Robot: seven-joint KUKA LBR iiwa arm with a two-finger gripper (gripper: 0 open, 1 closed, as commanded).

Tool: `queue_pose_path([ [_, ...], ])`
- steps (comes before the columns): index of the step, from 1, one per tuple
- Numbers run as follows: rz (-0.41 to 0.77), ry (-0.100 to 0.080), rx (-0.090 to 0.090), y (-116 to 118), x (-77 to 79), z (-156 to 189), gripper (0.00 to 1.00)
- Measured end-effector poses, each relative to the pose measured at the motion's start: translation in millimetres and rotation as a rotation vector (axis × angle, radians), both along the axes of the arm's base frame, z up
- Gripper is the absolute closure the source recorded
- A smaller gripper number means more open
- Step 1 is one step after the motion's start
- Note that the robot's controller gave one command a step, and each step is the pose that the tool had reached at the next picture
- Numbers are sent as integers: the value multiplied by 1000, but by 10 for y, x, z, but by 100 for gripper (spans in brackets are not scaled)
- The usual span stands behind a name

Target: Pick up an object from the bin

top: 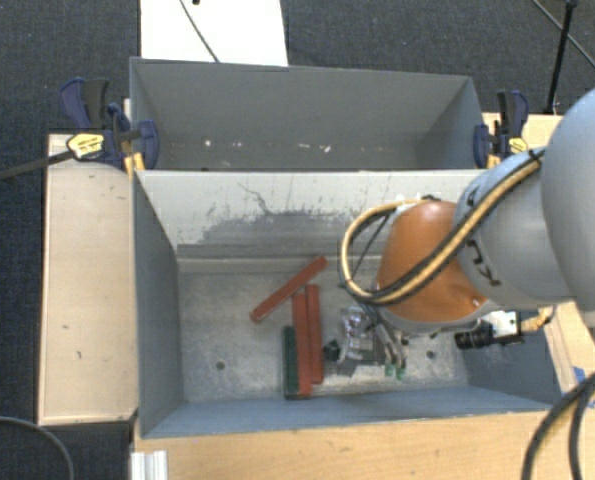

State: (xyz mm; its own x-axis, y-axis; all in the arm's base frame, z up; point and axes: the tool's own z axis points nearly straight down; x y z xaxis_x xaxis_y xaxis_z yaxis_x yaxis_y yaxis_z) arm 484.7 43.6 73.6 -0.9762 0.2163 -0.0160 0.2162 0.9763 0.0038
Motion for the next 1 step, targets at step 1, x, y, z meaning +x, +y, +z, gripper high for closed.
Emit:
queue_pose_path([
  [1,8,7,1,1,24,816,100],
])
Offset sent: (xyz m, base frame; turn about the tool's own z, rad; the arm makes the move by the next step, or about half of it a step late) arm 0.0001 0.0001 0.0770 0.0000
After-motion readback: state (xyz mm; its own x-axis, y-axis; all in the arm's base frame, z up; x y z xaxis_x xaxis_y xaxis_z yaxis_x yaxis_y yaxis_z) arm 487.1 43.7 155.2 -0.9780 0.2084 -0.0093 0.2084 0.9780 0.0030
